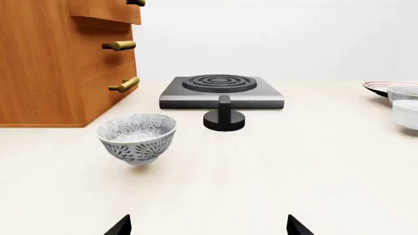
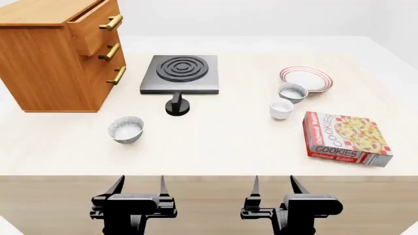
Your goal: Pick the akita bowl between the plate and the ramekin and place it on the plate.
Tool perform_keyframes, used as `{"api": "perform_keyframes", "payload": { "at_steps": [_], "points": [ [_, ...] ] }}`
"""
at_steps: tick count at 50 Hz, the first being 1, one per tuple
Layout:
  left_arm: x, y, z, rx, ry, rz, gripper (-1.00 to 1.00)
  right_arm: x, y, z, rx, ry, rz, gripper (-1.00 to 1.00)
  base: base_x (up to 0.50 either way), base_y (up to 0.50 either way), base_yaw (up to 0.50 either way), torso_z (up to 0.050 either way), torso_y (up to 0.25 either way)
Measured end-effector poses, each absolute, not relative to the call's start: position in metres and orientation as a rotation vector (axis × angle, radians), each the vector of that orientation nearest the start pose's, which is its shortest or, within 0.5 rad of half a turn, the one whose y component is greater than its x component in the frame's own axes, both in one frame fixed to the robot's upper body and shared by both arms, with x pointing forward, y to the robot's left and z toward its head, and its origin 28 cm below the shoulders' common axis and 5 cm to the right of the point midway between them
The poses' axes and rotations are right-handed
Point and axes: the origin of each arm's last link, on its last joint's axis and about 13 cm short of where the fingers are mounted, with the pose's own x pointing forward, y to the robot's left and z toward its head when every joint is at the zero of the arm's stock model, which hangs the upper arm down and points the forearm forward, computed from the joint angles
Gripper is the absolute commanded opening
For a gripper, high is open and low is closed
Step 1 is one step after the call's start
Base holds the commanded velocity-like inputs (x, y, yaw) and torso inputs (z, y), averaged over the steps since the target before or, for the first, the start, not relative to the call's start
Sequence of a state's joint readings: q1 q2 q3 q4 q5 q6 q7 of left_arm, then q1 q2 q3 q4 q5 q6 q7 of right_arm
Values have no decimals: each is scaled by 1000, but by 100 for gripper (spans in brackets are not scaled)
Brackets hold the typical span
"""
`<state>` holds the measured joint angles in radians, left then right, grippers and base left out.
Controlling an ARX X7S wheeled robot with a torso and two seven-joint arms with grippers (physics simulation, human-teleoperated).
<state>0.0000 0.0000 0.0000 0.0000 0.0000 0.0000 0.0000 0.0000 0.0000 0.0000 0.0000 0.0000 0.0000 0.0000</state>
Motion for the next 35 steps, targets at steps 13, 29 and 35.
{"api": "perform_keyframes", "payload": {
  "at_steps": [13,29,35],
  "points": [
    [210,205,13,0,0,-3,100,210,-96,14,2,-2,4,100,0,0,0,0,0],
    [210,202,14,24,2,-24,100,208,-95,14,9,2,9,100,0,0,0,0,0],
    [208,203,17,42,-16,-27,100,206,-94,17,5,-10,10,100,0,0,0,0,0]
  ]
}}
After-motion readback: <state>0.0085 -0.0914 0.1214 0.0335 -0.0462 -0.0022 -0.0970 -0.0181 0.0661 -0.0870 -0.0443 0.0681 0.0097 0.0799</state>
